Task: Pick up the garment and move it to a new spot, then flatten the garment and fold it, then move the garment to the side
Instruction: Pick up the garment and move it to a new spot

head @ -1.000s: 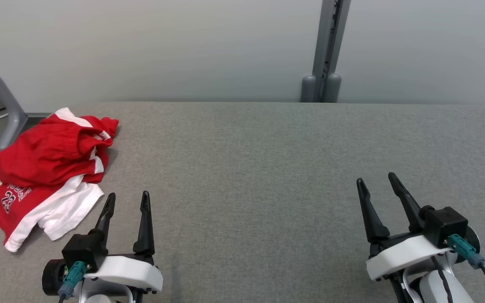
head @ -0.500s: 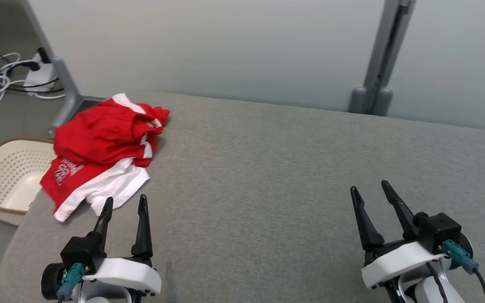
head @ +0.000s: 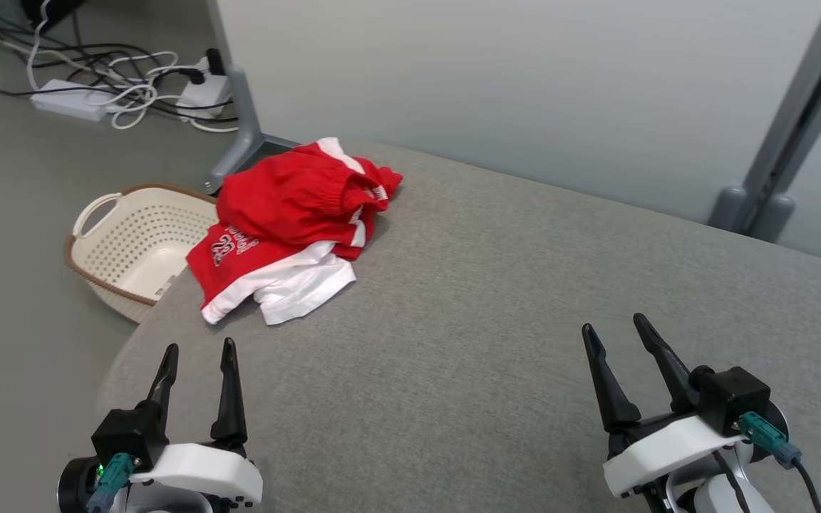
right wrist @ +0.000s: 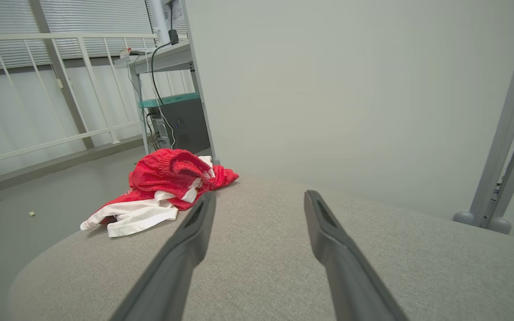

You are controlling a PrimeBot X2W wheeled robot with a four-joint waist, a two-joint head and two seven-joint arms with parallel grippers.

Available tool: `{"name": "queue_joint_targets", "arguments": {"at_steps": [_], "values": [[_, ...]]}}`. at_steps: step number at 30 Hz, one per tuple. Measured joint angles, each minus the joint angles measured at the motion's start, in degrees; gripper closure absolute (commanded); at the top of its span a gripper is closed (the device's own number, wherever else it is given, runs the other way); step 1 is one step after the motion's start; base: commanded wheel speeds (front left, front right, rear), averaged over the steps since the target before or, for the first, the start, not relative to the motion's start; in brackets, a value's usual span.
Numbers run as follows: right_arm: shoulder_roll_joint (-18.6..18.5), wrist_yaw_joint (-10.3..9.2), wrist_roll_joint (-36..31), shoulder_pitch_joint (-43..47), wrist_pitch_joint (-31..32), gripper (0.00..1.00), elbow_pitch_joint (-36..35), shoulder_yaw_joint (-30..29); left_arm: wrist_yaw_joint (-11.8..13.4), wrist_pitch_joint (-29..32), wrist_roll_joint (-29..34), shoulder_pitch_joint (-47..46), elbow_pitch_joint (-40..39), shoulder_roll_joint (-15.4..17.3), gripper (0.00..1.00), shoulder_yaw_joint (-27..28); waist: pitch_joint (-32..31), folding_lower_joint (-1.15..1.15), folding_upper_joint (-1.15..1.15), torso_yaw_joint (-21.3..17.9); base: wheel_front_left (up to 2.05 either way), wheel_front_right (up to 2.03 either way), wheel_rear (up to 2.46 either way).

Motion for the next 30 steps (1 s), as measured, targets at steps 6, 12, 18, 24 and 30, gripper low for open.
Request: {"name": "queue_joint_targets", "arguments": {"at_steps": [6, 12, 18, 24, 30], "values": [[0.01, 0.00, 0.15, 0.01, 0.00, 0.00, 0.10, 0.71, -0.11, 0.00, 0.27, 0.02, 0.36, 0.01, 0.00, 0.68, -0.15, 0.00, 0.00, 2.89, 0.00, 0.00, 0.00], [0.01, -0.01, 0.42, 0.03, 0.01, 0.00, 0.19, 1.63, -0.40, 0.00, 0.33, 0.08, 0.57, 0.01, 0.00, 1.29, -0.48, 0.00, 0.00, 3.35, 0.00, 0.00, 0.00], [0.03, -0.01, 0.38, -0.09, 0.00, 0.00, 0.54, 2.52, -3.16, 2.77, -1.44, -2.37, 1.26, 2.13, 0.00, 1.86, -0.08, 0.00, 0.00, 1.93, 0.00, 0.00, 0.00], [0.04, 0.00, 0.19, -0.91, 0.00, 0.00, 0.60, 2.82, -6.43, 14.75, -4.04, -9.20, -0.10, 7.56, 0.00, 2.49, 0.80, 0.00, 0.00, -0.48, 0.00, 0.00, 0.00], [0.00, 0.00, -0.26, -2.46, 0.00, 0.00, 0.66, 3.49, -8.59, 28.14, -8.65, -18.45, 2.36, 11.90, 0.00, 3.89, 2.29, 0.00, 0.00, -3.89, 0.00, 0.00, 0.00]]}}
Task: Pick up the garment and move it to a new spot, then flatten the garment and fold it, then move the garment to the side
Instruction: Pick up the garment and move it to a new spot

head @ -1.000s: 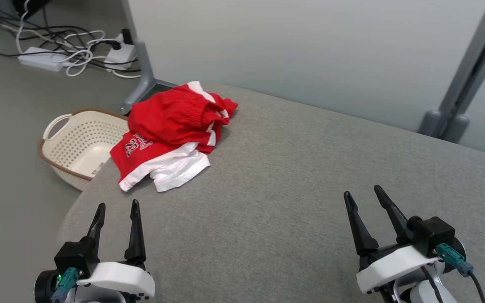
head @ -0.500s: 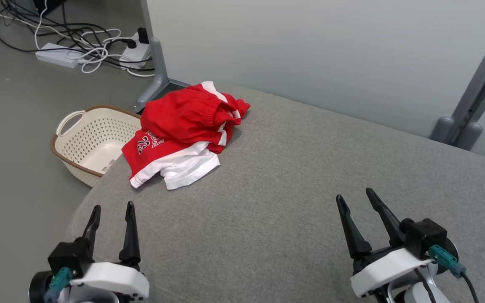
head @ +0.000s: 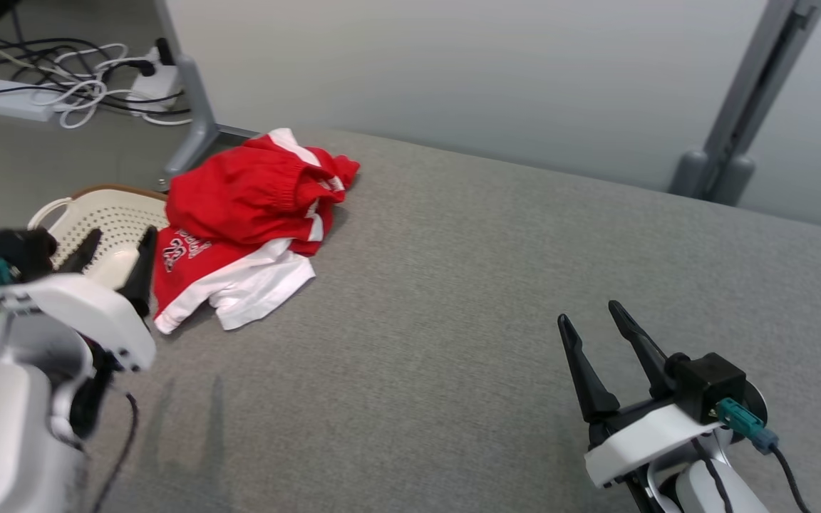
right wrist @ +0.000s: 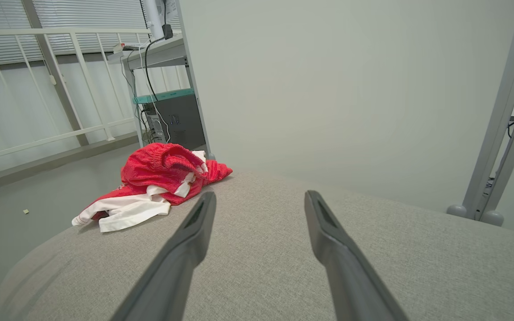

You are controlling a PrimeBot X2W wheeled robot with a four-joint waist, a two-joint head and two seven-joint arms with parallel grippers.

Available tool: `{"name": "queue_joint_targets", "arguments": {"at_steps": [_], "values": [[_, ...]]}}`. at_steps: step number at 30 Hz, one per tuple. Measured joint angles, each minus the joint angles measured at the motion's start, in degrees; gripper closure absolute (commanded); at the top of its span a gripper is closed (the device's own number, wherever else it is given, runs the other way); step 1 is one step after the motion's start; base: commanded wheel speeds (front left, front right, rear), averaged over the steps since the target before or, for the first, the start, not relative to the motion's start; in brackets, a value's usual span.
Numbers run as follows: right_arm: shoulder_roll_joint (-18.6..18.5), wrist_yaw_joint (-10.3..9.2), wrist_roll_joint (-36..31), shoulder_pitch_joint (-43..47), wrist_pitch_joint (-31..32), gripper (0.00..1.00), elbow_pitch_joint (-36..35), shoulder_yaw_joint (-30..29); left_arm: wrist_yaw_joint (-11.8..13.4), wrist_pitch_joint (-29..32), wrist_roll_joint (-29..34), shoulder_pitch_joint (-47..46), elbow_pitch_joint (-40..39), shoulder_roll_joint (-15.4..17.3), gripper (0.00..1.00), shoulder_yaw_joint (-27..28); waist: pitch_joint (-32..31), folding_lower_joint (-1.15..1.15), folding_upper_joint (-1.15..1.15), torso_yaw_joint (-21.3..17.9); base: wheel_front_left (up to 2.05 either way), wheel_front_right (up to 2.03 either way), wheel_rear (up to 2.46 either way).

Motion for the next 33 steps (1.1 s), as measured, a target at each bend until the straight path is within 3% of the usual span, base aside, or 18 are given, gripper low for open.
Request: {"name": "queue_joint_targets", "arguments": {"at_steps": [9, 14, 27, 33], "values": [[0.03, 0.00, -1.53, -3.94, 0.00, 0.00, -2.96, 0.99, -1.98, 12.81, -6.86, -14.10, 8.53, 7.57, 0.00, 2.91, 4.42, 0.00, 0.00, -7.13, 0.00, 0.00, 0.00], [0.00, 0.00, -1.75, -5.76, 0.00, 0.00, -5.31, 1.03, -2.43, 16.19, -8.33, -18.39, 13.12, 10.23, 0.00, 3.44, 7.08, 0.00, 0.00, -10.80, 0.00, 0.00, 0.00], [-0.04, 0.00, -2.43, -9.39, 0.00, 0.00, -11.18, 1.01, -3.00, 14.67, -11.82, -24.14, 31.08, 16.14, 0.00, 5.66, 14.96, 0.00, 0.00, -21.39, 0.00, 0.00, 0.00], [-0.03, 0.00, -2.55, -9.99, 0.00, 0.00, -12.50, -0.16, -3.24, 17.72, -13.49, -25.13, 37.32, 17.36, 0.00, 4.75, 17.52, 0.00, 0.00, -24.13, 0.00, 0.00, 0.00]]}}
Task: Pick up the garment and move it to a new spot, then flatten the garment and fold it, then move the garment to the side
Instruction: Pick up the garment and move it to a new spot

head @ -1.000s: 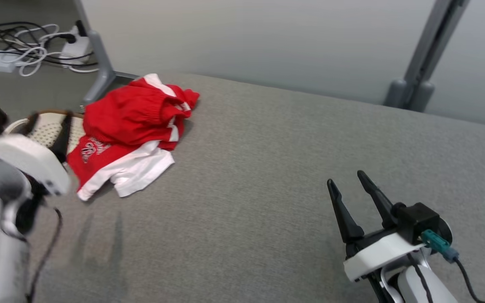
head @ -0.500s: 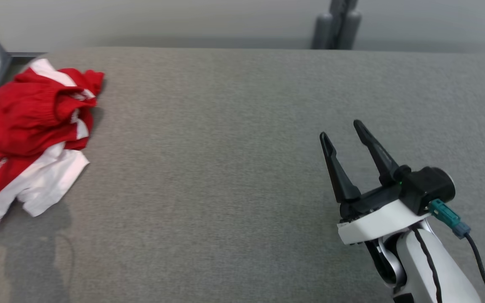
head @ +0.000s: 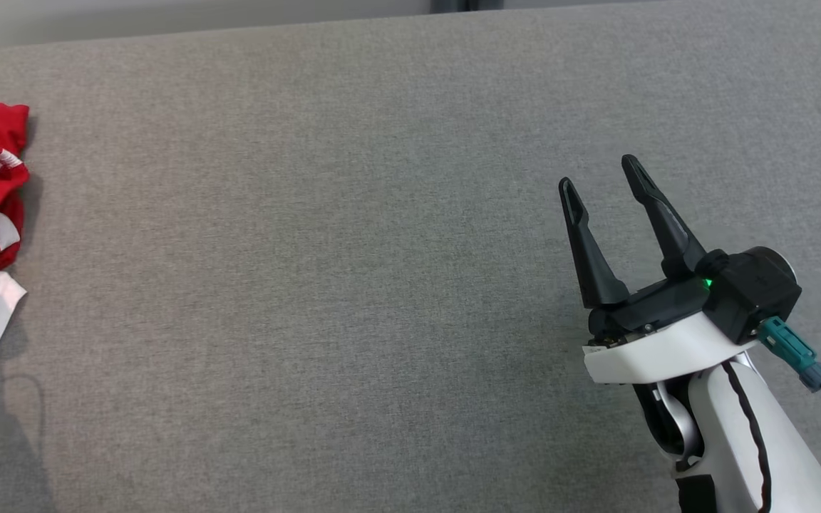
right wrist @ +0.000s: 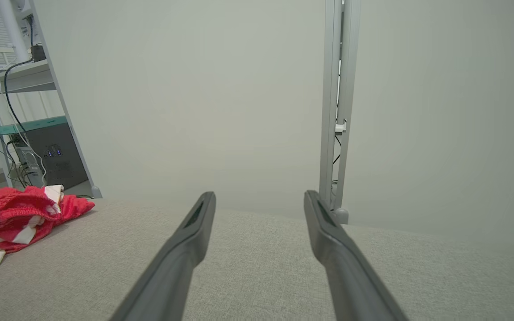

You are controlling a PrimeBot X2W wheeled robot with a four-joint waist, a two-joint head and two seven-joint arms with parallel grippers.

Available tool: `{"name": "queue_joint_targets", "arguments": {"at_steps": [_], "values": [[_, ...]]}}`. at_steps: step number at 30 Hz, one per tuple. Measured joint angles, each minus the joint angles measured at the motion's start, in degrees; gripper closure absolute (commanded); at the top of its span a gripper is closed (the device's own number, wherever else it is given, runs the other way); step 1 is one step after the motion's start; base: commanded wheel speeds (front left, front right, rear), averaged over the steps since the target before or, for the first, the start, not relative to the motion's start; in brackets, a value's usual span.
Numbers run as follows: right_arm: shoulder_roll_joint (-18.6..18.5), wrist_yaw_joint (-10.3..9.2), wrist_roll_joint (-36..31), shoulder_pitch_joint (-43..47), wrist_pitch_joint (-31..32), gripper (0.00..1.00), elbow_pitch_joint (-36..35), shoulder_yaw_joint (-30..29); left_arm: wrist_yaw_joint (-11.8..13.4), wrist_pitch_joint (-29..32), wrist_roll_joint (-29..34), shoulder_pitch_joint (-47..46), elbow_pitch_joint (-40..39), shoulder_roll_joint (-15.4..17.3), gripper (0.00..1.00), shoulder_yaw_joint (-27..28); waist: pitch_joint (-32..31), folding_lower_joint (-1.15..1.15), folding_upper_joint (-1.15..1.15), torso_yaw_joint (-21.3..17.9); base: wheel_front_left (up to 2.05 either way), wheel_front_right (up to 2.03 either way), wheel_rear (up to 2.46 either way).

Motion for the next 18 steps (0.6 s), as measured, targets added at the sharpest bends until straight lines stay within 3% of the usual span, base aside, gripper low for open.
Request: {"name": "queue_joint_targets", "arguments": {"at_steps": [3, 4, 5, 6, 7, 8, 18], "values": [[-0.01, 0.00, -0.04, -0.05, 0.00, 0.00, -0.09, -0.21, -0.09, 1.04, -0.57, -0.05, 1.31, 0.03, 0.00, -1.29, 0.62, 0.00, 0.00, -0.58, 0.00, 0.00, 0.00], [0.00, 0.00, -0.04, -0.12, 0.00, 0.00, -0.10, -0.20, -0.16, 0.86, -0.76, -0.12, 1.29, 0.18, 0.16, -1.59, 0.75, 0.00, 0.00, -0.66, 0.00, 0.00, 0.00], [0.00, 0.00, -0.04, -0.21, 0.00, 0.00, -0.11, -0.19, -0.18, 0.38, -0.79, -0.21, 1.29, 0.38, 0.16, -1.91, 0.87, 0.00, 0.00, -0.71, 0.00, 0.00, 0.00], [-0.01, 0.00, -0.04, -0.26, 0.00, 0.00, -0.13, -0.22, -0.18, 0.26, -1.02, -0.27, 1.26, 0.58, 0.54, -2.30, 0.99, 0.00, 0.00, -0.75, 0.00, 0.00, 0.00], [-0.01, 0.00, -0.04, -0.27, 0.00, 0.00, -0.13, -0.21, -0.16, 0.16, -1.34, -0.27, 1.27, 0.74, 0.84, -2.75, 1.14, 0.00, 0.00, -0.77, 0.00, 0.00, 0.00], [0.00, 0.00, -0.04, -0.32, 0.00, 0.00, -0.11, -0.20, -0.18, 0.44, -1.75, -0.27, 1.26, 0.83, 1.00, -3.24, 1.28, 0.00, 0.00, -0.80, 0.00, 0.00, 0.00], [0.00, 0.00, 0.01, -0.76, 0.00, 0.00, 0.65, -0.38, -0.18, -0.65, -4.77, -0.46, 0.08, 2.30, 1.00, -7.64, 0.87, 0.00, 0.00, -0.35, 0.00, 0.00, 0.00]]}}
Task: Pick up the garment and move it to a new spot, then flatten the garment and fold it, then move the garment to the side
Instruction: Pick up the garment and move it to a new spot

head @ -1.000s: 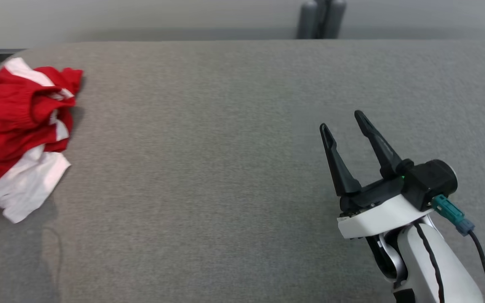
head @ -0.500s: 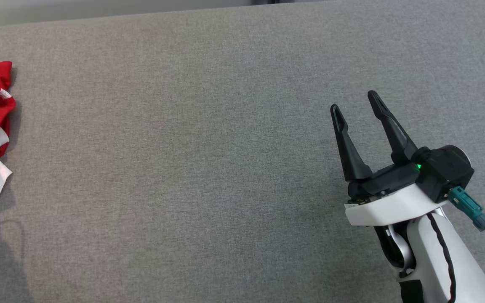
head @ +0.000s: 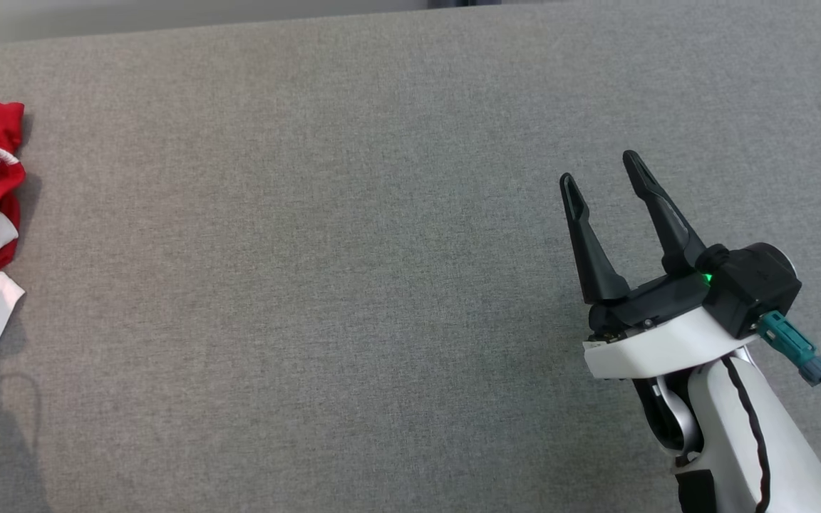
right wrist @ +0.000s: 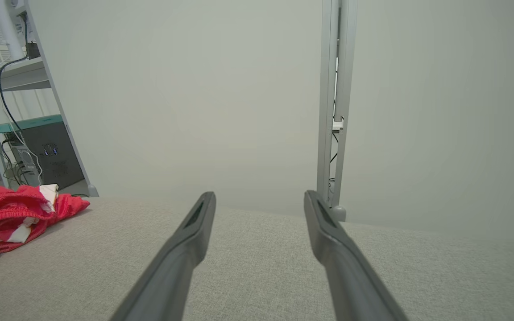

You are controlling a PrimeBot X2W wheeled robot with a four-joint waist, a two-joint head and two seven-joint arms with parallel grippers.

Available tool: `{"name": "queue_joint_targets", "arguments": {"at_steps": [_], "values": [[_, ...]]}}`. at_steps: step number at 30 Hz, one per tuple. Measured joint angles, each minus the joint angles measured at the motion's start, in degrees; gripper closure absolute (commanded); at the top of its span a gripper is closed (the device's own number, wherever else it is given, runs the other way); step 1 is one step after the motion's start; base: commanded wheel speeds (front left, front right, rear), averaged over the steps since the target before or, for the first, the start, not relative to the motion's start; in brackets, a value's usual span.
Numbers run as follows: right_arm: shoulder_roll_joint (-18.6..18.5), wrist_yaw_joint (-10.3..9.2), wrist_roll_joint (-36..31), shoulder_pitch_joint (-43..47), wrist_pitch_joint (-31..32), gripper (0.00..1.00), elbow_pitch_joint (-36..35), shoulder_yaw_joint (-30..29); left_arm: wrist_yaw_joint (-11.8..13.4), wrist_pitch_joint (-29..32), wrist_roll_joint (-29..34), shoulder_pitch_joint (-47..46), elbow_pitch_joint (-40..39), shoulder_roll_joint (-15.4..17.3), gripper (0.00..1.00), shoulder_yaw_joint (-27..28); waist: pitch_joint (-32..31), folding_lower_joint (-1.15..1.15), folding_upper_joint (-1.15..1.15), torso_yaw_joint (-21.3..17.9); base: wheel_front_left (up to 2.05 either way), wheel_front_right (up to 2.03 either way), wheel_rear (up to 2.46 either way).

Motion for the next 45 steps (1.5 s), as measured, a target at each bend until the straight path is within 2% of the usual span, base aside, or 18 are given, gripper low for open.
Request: {"name": "queue_joint_targets", "arguments": {"at_steps": [5, 10, 20, 26, 34, 36, 41, 45], "values": [[0.03, 0.00, 0.70, 0.39, 0.00, 0.00, 0.35, 0.42, 0.00, -1.44, -0.58, -0.27, -2.32, 1.45, 1.00, -3.09, -2.12, 0.00, 0.00, 0.19, 0.00, 0.00, 0.00], [0.00, 0.00, 2.00, 1.75, 0.00, 0.00, 0.94, 0.33, 0.00, -1.66, -1.22, -0.93, -7.97, 1.89, 1.00, -7.59, -5.30, 0.00, 0.00, 0.13, 0.00, 0.00, 0.00], [0.00, 0.00, 3.86, 3.32, 0.00, 0.00, 1.20, -0.10, 0.00, -0.33, -3.22, -3.20, -23.97, 0.63, 1.00, -15.97, -10.32, 0.00, 0.00, -2.76, 0.00, 0.00, 0.00], [-0.02, 0.00, 5.11, 4.91, 0.00, 0.00, 1.36, -1.08, 0.11, 0.47, -6.20, -2.97, -35.04, -5.11, 1.00, -17.77, -12.71, 0.00, 0.00, -7.11, 0.00, 0.00, 0.00], [-0.03, 0.00, 4.81, 5.86, 0.00, 0.00, 1.20, -3.99, 4.36, -2.25, -17.07, 0.25, -47.09, -16.95, 1.00, -13.91, -14.09, 0.00, 0.00, -11.00, 0.00, 0.00, 0.00], [-0.04, 0.00, 4.52, 5.96, 0.00, 0.00, 1.18, -4.71, 5.56, -3.88, -19.09, 2.87, -48.86, -18.84, 1.00, -12.54, -13.93, 0.00, 0.00, -11.10, 0.00, 0.00, 0.00], [-0.02, 0.00, 4.12, 6.64, 0.00, 0.00, 1.42, -5.78, 6.24, -7.88, -22.01, 14.40, -49.27, -20.50, 1.00, -10.56, -13.41, 0.00, 0.00, -10.49, 0.00, 0.00, 0.00], [-0.02, -0.01, 4.08, 6.71, 0.00, 0.00, 2.04, -5.64, 4.65, -10.29, -23.18, 23.69, -44.06, -20.00, 1.00, -9.57, -12.91, 0.00, 0.00, -9.46, 0.00, 0.00, 0.00]]}}
